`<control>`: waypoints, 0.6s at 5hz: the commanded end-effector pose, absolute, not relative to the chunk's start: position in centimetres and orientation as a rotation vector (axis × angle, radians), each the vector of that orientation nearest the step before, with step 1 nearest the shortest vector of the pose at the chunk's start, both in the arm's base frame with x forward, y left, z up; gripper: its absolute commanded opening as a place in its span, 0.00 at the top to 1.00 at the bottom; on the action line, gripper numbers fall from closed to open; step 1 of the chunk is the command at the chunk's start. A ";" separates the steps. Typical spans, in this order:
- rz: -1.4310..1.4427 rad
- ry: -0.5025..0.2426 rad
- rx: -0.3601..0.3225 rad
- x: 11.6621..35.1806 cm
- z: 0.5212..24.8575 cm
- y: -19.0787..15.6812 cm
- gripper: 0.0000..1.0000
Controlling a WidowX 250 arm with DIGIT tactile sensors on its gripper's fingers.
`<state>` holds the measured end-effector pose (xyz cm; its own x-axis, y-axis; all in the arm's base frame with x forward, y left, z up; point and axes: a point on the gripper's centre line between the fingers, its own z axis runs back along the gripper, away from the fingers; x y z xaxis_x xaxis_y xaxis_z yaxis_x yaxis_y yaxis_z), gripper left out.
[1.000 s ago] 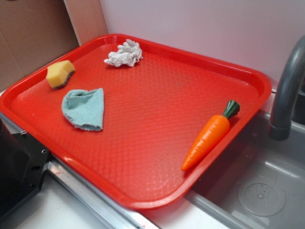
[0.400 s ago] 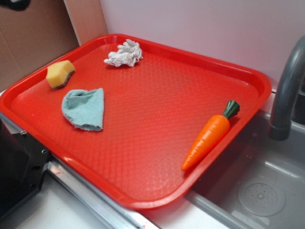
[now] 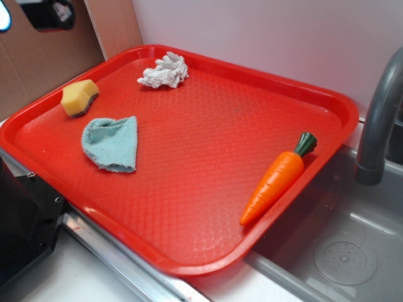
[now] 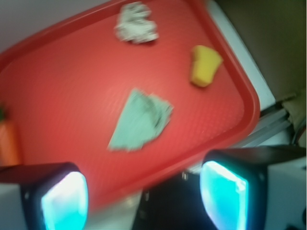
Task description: Grab the green sponge.
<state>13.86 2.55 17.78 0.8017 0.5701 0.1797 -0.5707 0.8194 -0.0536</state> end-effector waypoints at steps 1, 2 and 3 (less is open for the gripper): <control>1.010 -0.305 0.082 17.6 12.7 8.3 0.00; 1.199 -0.326 0.123 19.2 9.7 10.8 0.00; 1.257 -0.296 0.168 20.3 7.5 13.3 0.00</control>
